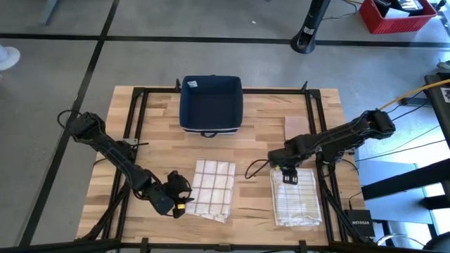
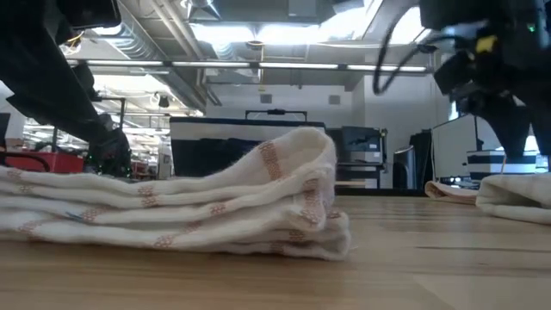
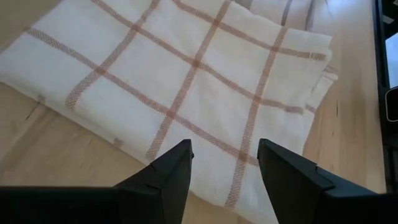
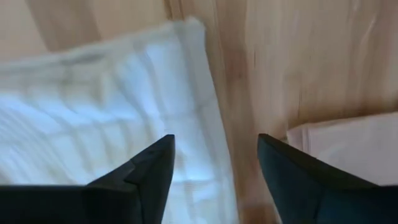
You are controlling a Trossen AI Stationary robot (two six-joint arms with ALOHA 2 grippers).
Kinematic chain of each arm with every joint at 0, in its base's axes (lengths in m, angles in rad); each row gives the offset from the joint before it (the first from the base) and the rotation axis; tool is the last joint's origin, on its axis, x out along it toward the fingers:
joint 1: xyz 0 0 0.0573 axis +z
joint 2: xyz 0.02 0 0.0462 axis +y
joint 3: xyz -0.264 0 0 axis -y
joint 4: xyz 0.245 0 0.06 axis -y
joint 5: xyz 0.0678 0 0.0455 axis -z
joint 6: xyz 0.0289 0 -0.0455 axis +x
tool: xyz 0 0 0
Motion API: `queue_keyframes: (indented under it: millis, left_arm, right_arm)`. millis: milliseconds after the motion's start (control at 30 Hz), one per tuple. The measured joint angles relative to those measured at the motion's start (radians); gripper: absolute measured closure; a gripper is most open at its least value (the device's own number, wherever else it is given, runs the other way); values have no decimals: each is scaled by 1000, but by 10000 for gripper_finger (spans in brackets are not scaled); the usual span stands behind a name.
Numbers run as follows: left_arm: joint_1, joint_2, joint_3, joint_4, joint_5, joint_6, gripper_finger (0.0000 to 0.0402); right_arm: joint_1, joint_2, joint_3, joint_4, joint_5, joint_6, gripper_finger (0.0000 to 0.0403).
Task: Fold towel
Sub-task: Stack the white gray patterned towel on the white brown patterned towel
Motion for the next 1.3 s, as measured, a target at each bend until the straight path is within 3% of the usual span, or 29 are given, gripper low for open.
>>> queue_keyframes:
  millis: [67, 267, 533, 733, 867, 1133, 1200, 1300]
  left_arm:
    - [0, 0, 0, 1, 0, 0, 224]
    - [0, 0, 0, -1, 23, 4, 224]
    - [7, 0, 0, -1, 24, 4, 224]
    - [7, 0, 0, 0, 24, 13, 224]
    - [7, 0, 0, 0, 24, 12, 224]
    - [9, 0, 0, 0, 24, 12, 224]
    - [16, 0, 0, 0, 24, 16, 224]
    - [29, 0, 0, 0, 24, 16, 224]
  right_arm:
    - [-6, -8, -40, 19, -6, -14, 158]
    - [-5, 1, -142, 124, -161, -82, 137]
    - [-5, -3, -274, 284, -179, -106, 143]
    - [-5, -2, -288, 338, -224, -102, 149]
    - [-4, 0, -289, 414, -251, -98, 196]
    - [-3, 3, -291, 700, -270, -60, 371]
    - [7, 3, -281, 761, -270, -57, 383]
    - [36, 3, -241, 796, -210, -41, 370]
